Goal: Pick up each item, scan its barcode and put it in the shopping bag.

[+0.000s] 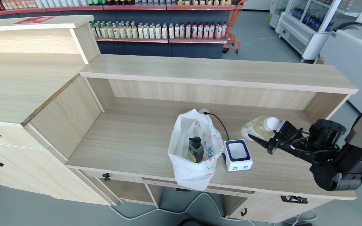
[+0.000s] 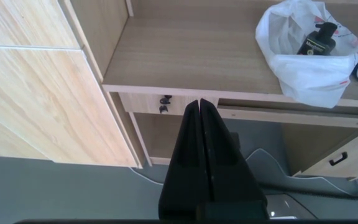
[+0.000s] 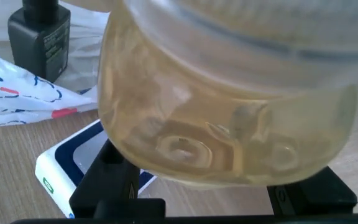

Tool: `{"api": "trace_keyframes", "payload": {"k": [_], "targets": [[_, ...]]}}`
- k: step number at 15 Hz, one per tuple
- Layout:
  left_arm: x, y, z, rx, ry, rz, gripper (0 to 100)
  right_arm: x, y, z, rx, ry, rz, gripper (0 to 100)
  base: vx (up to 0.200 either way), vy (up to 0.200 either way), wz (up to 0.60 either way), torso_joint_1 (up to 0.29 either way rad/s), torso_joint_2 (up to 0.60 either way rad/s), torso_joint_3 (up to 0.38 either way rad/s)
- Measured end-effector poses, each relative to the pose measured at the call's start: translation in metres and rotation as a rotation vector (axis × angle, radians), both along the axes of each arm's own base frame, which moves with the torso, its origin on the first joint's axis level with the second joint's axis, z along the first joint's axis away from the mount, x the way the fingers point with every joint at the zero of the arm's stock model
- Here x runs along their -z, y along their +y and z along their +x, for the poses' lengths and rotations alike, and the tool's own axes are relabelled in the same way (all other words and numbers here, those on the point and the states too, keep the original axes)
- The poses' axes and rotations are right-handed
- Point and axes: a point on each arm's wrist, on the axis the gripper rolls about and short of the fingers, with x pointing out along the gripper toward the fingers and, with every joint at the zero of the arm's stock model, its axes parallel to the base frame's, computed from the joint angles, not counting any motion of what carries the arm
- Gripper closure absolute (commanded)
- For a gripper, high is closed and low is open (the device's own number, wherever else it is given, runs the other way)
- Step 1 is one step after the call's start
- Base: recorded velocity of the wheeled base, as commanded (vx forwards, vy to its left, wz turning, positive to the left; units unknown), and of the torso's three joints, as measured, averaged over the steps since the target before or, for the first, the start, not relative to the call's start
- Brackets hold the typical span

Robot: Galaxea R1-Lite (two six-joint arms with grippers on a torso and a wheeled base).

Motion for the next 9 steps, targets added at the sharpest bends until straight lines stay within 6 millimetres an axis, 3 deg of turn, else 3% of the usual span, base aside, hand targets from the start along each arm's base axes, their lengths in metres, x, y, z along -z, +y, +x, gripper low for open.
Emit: {"api": "trace_keyframes", "payload": {"k": [2,9], "targets": [[0.0,0.0,0.0,0.0,0.0,0.002,100,-0.017,-0.005,-0.004,0.051,0.041,0.1,100,0.0,0.0,0.0,0.0,0.0,0.0],[0.0,0.0,0.0,0.0,0.0,0.004,100,-0.049,0.002,-0.033,0.252,0.2,0.344,100,0.0,0.2,0.0,0.002,0.0,0.002]]}}
